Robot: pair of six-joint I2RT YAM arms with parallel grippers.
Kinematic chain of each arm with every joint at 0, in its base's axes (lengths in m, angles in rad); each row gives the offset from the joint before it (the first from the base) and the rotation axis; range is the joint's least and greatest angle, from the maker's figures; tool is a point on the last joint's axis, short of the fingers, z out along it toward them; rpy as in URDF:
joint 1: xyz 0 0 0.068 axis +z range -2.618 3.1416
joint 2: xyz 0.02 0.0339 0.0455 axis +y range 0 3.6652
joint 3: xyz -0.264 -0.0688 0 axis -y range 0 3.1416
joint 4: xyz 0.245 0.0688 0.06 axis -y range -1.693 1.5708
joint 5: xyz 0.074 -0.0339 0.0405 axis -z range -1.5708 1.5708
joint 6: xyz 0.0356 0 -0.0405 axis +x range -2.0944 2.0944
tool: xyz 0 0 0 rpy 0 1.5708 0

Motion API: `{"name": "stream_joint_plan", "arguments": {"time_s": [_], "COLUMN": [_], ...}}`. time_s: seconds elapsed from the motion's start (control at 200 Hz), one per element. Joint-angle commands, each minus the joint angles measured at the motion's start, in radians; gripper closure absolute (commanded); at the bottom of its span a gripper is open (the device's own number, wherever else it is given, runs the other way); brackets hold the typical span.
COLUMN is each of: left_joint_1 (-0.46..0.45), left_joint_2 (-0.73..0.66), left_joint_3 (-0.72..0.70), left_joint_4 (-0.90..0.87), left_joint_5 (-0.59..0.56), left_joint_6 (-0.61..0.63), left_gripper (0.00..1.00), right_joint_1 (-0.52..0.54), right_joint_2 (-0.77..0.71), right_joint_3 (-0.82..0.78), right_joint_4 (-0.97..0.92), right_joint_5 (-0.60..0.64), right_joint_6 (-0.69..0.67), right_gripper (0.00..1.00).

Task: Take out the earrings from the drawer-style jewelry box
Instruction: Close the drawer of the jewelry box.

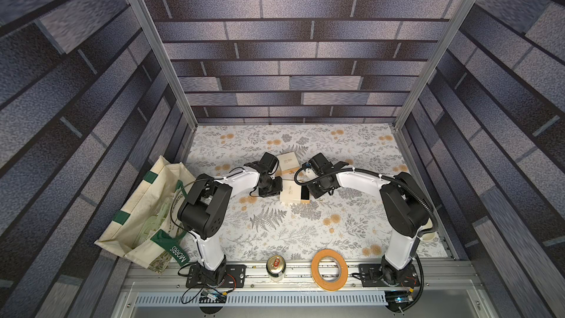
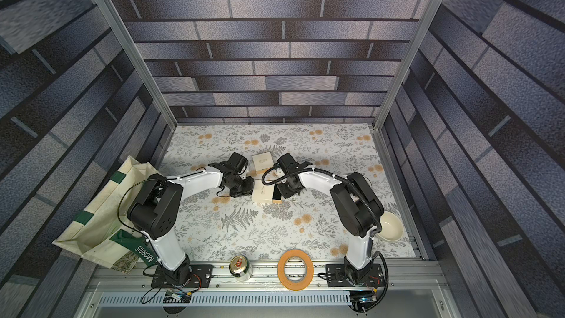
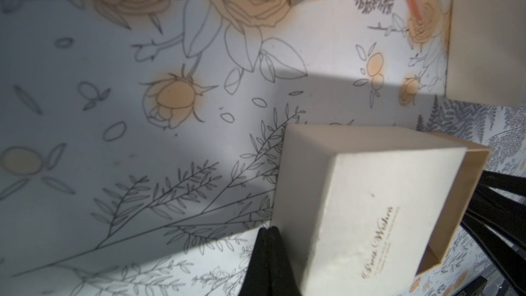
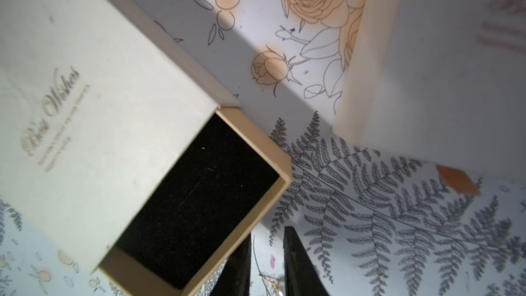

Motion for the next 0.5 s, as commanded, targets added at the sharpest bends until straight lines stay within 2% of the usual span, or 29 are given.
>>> {"name": "stream_joint_plan", "arguments": {"time_s": [0.0,0.491], "left_joint_1": [-0.012,-0.013], "left_joint_2": [-0.022,-0.014], "left_joint_3": [0.0,0.014], "left_joint_4": [-0.015,-0.02], "left_joint_5": [0.014,0.02], "left_joint_6": [-0.008,-0.004], "left_gripper": [1.0,1.0], "right_joint_1": [0.01,0.01], "right_joint_2": [0.017,0.029], "right_joint_3": [0.03,0.05], "right_joint_4": [0.01,0.005], "right_joint_5": [-0.017,-0.021], "right_joint_6": [0.012,0.006], "right_gripper": [0.77,0.77]}}
